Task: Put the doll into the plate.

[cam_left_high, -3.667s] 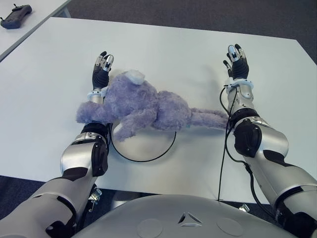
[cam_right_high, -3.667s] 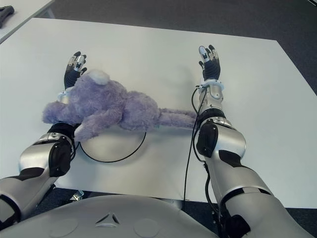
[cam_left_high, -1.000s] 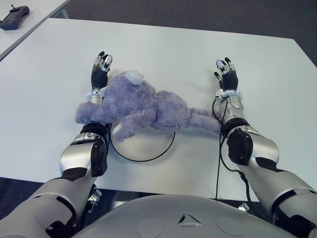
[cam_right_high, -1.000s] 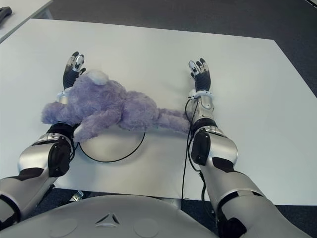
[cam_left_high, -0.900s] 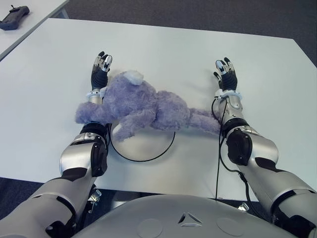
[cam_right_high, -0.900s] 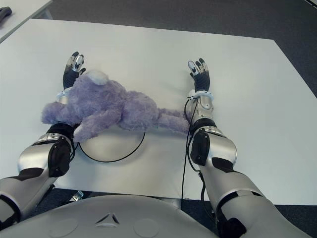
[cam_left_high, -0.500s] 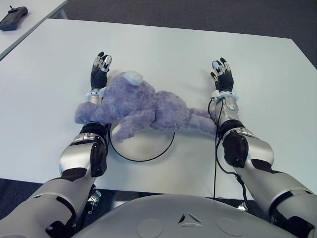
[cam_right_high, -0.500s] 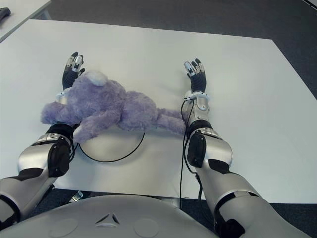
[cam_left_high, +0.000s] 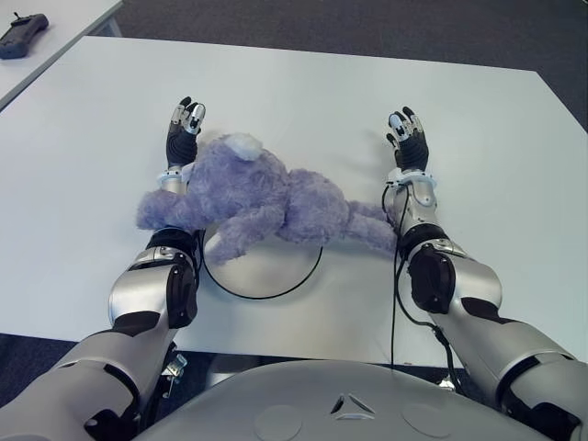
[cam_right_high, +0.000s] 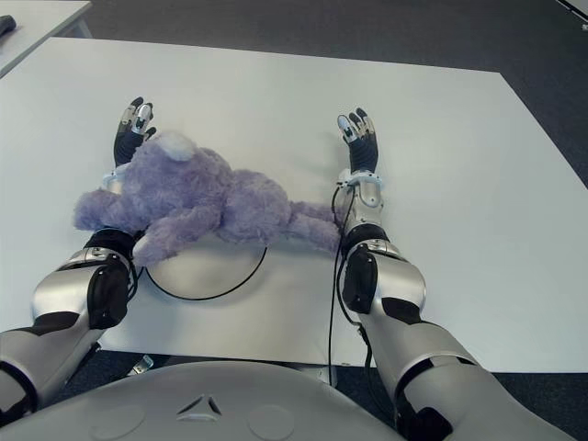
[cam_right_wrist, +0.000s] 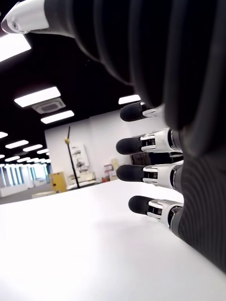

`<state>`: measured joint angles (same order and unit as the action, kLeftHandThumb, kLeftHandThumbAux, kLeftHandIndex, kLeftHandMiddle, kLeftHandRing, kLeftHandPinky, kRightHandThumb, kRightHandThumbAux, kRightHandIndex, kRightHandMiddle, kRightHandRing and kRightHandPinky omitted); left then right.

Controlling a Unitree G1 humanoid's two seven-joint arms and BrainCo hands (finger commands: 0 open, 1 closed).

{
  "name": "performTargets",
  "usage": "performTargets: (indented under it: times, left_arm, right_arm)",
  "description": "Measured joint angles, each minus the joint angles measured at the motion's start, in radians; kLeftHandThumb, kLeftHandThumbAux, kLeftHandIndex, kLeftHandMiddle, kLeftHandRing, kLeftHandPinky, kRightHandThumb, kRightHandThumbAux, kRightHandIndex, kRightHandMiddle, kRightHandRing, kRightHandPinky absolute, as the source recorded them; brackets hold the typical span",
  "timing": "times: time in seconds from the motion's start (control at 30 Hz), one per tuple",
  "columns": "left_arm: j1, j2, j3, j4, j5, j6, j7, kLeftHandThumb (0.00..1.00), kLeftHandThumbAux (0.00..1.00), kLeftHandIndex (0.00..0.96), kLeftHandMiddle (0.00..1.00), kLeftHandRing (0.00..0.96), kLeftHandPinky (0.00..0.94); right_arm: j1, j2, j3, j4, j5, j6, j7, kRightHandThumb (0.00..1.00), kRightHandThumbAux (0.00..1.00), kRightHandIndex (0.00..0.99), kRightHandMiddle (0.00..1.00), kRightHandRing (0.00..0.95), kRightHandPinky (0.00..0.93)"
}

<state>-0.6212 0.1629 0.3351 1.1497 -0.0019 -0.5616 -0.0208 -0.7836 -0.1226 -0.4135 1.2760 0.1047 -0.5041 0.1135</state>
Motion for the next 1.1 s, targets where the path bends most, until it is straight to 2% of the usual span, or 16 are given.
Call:
performTargets:
  times: [0.57, 1.1]
  left_arm:
    - [0.002, 0.002, 0.001, 0.0, 0.0, 0.0, 0.0, 0.0, 0.333, 0.075, 0.114, 0.033, 0.0]
    - [0.003, 0.004, 0.001, 0.0, 0.0, 0.0, 0.0, 0.0, 0.335, 0.069, 0.11, 0.029, 0.0]
  right_arm:
    - [0.015, 0.016, 0.017, -0.015, -0.003, -0.035, -0.008, 0.0, 0.587, 0.088, 0.104, 0.08, 0.062]
    - [0.032, 0.026, 0.044, -0.02, -0.011, -0.051, -0.011, 0.0, 0.604, 0.109, 0.13, 0.107, 0.096]
